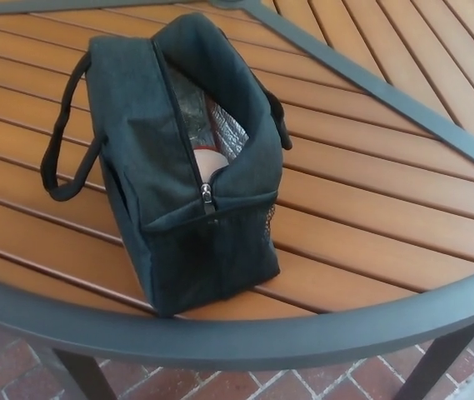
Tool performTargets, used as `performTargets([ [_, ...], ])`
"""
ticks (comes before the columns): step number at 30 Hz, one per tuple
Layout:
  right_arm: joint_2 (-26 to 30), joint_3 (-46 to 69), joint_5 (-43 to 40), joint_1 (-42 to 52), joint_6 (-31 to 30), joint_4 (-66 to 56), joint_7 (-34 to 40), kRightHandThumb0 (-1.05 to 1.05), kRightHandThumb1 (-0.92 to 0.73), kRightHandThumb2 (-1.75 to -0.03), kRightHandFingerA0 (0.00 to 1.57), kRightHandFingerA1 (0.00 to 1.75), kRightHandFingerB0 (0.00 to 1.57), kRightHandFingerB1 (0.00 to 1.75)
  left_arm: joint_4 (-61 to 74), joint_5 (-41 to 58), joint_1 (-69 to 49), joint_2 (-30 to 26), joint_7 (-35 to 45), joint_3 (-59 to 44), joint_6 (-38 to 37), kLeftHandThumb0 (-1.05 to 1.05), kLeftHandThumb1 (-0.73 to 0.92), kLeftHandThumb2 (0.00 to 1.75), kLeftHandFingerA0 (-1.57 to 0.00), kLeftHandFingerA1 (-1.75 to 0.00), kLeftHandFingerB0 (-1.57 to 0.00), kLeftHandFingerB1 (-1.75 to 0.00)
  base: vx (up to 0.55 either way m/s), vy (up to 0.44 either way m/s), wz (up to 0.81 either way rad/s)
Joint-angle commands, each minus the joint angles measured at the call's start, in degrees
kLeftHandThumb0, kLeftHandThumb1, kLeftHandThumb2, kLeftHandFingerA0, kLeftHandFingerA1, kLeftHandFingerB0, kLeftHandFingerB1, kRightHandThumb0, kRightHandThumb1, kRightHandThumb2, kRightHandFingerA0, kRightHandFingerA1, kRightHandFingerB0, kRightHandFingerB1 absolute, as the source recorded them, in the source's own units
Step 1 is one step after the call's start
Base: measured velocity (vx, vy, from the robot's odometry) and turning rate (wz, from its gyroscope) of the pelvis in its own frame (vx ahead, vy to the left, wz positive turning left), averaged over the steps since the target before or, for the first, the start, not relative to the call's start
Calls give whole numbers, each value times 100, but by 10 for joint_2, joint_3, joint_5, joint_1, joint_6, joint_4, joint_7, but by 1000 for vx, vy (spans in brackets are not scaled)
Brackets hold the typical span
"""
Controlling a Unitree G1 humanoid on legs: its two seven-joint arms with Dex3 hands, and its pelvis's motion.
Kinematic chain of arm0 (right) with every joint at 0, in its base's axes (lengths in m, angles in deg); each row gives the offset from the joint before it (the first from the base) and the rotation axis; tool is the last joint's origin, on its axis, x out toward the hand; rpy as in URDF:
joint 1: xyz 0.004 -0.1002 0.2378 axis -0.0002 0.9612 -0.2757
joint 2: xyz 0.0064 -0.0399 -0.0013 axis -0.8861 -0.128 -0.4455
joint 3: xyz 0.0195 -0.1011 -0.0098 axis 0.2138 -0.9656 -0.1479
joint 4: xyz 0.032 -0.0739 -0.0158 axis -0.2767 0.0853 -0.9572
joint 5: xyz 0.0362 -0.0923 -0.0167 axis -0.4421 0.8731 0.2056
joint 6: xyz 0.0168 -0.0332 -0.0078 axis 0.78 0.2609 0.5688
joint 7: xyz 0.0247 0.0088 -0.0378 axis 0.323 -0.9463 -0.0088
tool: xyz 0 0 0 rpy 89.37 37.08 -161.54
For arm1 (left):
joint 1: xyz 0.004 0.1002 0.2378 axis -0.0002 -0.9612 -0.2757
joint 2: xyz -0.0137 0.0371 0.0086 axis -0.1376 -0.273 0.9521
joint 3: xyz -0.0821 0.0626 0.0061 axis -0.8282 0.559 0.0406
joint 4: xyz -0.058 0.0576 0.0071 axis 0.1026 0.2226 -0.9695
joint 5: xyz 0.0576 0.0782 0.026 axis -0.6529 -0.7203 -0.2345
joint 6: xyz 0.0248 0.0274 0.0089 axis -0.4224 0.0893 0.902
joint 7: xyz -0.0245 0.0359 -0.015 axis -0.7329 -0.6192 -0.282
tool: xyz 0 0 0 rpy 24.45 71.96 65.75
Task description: Pick up a rubric cube, an apple, a tennis ball, a soft toy, a bottle from the table and put it into the lunch box one by one
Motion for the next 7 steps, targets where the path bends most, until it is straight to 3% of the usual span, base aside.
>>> performTargets([
  [1, -2, -146, 70, -27, 167, 159, 283, -27, -80, -64, 78, 91, 35, 35, 4, -20, 27, -23, -44, 13, 13, -15, 47, 110, -110, -116, -103, -101, 0, 0, 0],
  [2, -37, -108, 36, -48, 184, 219, 381, -30, -74, -62, 70, 67, 55, 50, 1, -33, 31, -24, -67, 23, 17, -16, 48, 102, -106, -121, -102, -98, 0, 0, 0],
  [4, -74, -59, -15, -59, 203, 254, 447, -30, -74, -62, 70, 67, 55, 50, -2, -47, 32, -26, -87, 36, 21, -16, 48, 102, -106, -121, -102, -98, 0, 0, 0],
  [5, -88, -40, -36, -53, 239, 270, 485, -29, -69, -61, 77, 57, 64, 54, -2, -50, 32, -25, -90, 40, 23, -21, 46, 104, -106, -111, -100, -98, 0, 0, 0],
  [7, -92, -35, -41, -52, 250, 275, 496, -29, -69, -61, 77, 57, 64, 54, -2, -50, 32, -24, -91, 41, 24, -21, 46, 104, -106, -111, -100, -98, 0, 0, 0],
])
